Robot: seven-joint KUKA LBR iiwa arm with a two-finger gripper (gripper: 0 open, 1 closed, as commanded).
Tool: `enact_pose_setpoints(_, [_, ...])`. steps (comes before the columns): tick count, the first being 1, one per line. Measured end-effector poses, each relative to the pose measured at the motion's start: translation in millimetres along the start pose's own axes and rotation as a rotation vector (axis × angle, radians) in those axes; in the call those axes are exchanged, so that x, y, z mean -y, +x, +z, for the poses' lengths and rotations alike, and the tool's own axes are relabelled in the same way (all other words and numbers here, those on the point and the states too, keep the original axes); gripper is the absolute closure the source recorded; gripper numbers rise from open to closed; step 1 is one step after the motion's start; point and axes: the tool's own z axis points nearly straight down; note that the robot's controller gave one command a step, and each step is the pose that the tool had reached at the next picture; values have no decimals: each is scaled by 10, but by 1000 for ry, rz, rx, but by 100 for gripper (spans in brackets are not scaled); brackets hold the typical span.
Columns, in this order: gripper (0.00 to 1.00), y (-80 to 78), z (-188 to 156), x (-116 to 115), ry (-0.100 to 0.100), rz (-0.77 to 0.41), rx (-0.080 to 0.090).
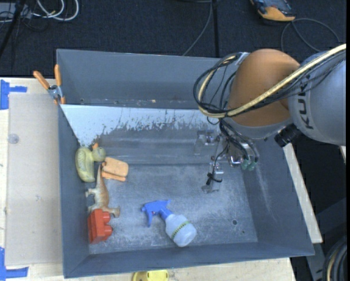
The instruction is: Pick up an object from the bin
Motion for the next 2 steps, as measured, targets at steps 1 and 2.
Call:
enact_pose_setpoints(1, [0,-10,-48,1,0,0,7])
enact_pose_setpoints(2, [0,275,381,-238,1,-22,10])
